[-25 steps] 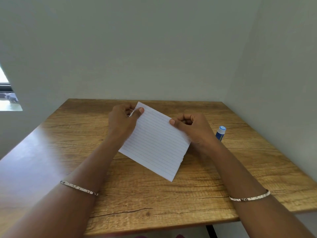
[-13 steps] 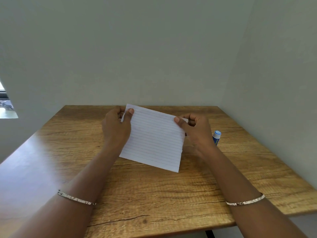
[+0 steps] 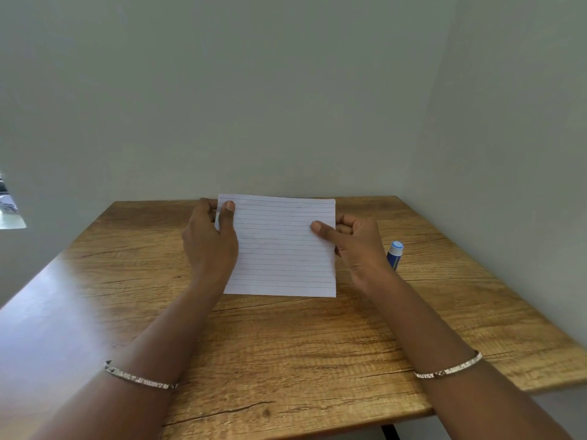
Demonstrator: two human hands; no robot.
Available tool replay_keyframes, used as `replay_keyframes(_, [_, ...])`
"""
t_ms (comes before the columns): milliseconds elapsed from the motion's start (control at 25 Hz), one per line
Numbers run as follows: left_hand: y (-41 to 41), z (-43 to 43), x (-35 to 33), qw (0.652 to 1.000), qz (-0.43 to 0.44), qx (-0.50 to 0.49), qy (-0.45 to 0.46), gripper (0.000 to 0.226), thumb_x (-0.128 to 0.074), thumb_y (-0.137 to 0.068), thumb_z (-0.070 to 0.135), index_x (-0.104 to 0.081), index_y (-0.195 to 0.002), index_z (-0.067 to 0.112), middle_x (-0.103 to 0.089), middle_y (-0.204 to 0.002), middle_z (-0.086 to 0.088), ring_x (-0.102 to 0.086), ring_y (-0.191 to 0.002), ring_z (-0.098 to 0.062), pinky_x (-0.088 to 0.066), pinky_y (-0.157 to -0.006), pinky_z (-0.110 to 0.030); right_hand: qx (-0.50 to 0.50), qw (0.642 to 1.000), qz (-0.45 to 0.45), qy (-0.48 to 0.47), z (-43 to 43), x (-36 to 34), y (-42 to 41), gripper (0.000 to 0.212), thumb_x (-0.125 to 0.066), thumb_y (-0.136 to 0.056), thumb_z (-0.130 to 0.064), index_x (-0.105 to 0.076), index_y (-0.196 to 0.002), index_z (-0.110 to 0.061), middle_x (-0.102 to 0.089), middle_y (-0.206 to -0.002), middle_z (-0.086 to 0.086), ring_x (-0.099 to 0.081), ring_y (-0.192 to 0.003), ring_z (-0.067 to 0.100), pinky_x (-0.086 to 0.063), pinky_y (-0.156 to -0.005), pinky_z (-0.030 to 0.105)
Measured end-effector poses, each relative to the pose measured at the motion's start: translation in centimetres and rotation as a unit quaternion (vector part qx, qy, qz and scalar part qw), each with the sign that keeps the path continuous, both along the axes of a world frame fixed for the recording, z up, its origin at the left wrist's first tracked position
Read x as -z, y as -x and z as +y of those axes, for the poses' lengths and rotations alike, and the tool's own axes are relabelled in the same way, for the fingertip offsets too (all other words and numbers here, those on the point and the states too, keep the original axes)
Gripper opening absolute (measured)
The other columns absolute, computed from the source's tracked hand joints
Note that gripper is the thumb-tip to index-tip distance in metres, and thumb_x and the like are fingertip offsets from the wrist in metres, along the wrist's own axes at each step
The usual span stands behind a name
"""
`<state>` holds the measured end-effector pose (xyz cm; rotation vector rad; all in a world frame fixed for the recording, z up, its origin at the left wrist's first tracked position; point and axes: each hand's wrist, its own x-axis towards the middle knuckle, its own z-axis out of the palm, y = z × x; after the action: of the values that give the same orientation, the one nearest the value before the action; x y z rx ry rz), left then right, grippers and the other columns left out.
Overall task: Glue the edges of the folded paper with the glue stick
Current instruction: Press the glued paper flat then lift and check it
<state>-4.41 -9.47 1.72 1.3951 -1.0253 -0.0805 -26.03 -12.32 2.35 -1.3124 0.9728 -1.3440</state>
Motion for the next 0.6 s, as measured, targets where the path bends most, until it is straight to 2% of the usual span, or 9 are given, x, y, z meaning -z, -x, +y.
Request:
replay_keyframes(120, [0.29,0.01,-0.16,1.0,0.002,-0.004,0.0,0.026,-0.054,-0.101,0.034,-0.064,-0.102,0.01,-0.067,-0.092,0.003,-0.06,-0.083,-0.013,-0.034,-0.062,-0.012,0.035,0.999,0.01,-0.008,-0.42,0.17,-0.09,0.013,-0.074,-0.091,-0.018,-0.076,-0.1,-0.009,-0.081,-0.095,0.006,-0.077,-0.089,0.018,-0.062,-0.08,0.034])
replay_keyframes(280, [0.49,0.06,-0.23,1.0,0.001,0.004,0.005,0.026,-0.054,-0.101,0.034,-0.059,-0.106,0.009,-0.064,-0.094,0.003,-0.058,-0.084,-0.011,-0.036,-0.063,-0.013,0.051,0.998,0.029,-0.005,-0.65,0.11,-0.17,0.021,-0.061,-0.101,-0.027,-0.077,-0.096,-0.014,-0.08,-0.097,0.002,-0.074,-0.091,0.016,-0.059,-0.083,0.036])
replay_keyframes(360, [0.39,0.09,-0.2,1.0,0.02,-0.001,0.001,0.025,-0.051,-0.103,0.033,-0.057,-0.107,0.008,-0.06,-0.094,0.005,-0.053,-0.081,-0.008,-0.034,-0.061,-0.013,0.03,0.999,0.029,-0.017,-0.4,0.09,-0.11,0.02,-0.064,-0.098,-0.031,-0.075,-0.095,-0.015,-0.079,-0.096,0.002,-0.074,-0.088,0.016,-0.06,-0.08,0.036])
replay_keyframes(440, [0.17,0.07,-0.1,0.998,0.058,-0.011,-0.01,0.024,-0.049,-0.103,0.033,-0.054,-0.108,0.01,-0.058,-0.094,0.004,-0.05,-0.078,-0.007,-0.034,-0.061,-0.016,0.021,0.998,0.056,-0.021,-0.45,0.25,-0.04,0.024,-0.07,-0.094,-0.034,-0.075,-0.097,-0.01,-0.08,-0.097,0.004,-0.076,-0.094,0.024,-0.061,-0.085,0.043])
replay_keyframes(600, [0.61,0.08,-0.16,0.997,0.078,0.009,-0.016,0.023,-0.047,-0.104,0.035,-0.049,-0.104,0.012,-0.055,-0.086,0.006,-0.049,-0.074,0.0,-0.036,-0.059,-0.021,0.072,0.991,0.109,0.024,-0.81,0.55,-0.1,0.025,-0.065,-0.097,-0.03,-0.074,-0.09,-0.007,-0.079,-0.094,0.009,-0.074,-0.095,0.03,-0.058,-0.088,0.05])
